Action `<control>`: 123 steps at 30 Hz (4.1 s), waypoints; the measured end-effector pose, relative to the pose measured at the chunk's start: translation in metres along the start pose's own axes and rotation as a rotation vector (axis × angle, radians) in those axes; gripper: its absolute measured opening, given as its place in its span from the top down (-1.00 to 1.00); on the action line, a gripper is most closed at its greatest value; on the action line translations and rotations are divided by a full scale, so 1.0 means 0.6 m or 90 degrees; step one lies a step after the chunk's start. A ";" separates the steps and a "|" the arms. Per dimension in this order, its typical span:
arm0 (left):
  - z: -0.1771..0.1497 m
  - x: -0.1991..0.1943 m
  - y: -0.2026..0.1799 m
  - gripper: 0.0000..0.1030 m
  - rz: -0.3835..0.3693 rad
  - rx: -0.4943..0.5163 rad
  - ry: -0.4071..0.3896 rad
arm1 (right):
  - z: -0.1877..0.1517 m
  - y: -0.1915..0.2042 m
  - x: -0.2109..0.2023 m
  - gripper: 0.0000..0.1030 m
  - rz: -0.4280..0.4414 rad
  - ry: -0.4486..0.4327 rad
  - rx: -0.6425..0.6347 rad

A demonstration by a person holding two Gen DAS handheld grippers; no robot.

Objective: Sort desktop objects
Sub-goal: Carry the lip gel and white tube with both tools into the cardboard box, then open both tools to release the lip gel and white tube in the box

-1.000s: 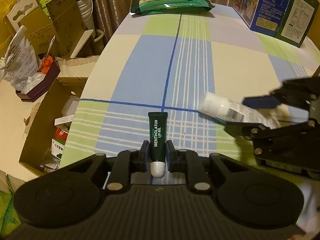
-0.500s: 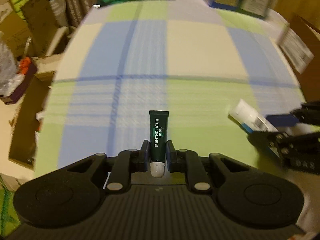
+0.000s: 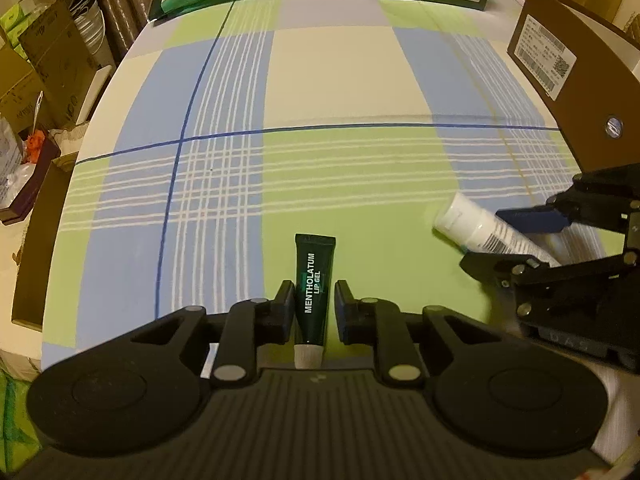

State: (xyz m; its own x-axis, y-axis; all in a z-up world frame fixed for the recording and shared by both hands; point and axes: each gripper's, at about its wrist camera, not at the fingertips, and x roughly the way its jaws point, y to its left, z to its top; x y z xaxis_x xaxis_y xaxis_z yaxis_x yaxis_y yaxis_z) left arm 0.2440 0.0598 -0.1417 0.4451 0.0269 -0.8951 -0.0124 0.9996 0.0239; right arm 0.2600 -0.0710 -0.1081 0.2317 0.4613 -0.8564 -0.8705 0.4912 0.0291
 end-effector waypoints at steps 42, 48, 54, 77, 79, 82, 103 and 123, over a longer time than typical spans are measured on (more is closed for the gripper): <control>0.070 -0.215 -0.360 0.75 -0.179 0.115 -0.185 | -0.201 -0.300 -0.434 0.44 -0.083 -0.180 0.263; 0.126 -0.218 -0.409 0.75 -0.195 0.131 -0.214 | -0.166 -0.367 -0.460 0.44 -0.105 -0.224 0.253; 0.194 -0.200 -0.465 0.75 -0.209 0.140 -0.231 | -0.126 -0.428 -0.449 0.44 -0.114 -0.243 0.227; 0.291 -0.073 -0.561 0.75 -0.208 0.124 -0.160 | -0.102 -0.566 -0.358 0.44 -0.107 -0.227 0.226; 0.293 -0.063 -0.566 0.75 -0.213 0.120 -0.150 | -0.106 -0.572 -0.349 0.44 -0.101 -0.217 0.230; 0.294 -0.043 -0.575 0.75 -0.219 0.116 -0.130 | -0.111 -0.578 -0.334 0.44 -0.096 -0.200 0.232; 0.284 0.026 -0.598 0.66 -0.233 0.120 -0.046 | -0.144 -0.584 -0.291 0.43 -0.079 -0.132 0.220; 0.291 -0.009 -0.536 0.45 -0.149 0.108 -0.092 | -0.110 -0.546 -0.270 0.42 -0.068 -0.160 0.266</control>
State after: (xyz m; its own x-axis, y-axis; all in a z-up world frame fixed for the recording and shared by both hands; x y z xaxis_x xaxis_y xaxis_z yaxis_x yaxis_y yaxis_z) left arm 0.4019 -0.2616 -0.0669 0.5408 -0.2163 -0.8129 0.2494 0.9642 -0.0906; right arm 0.4789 -0.3551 -0.0130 0.4523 0.5307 -0.7167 -0.5999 0.7757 0.1958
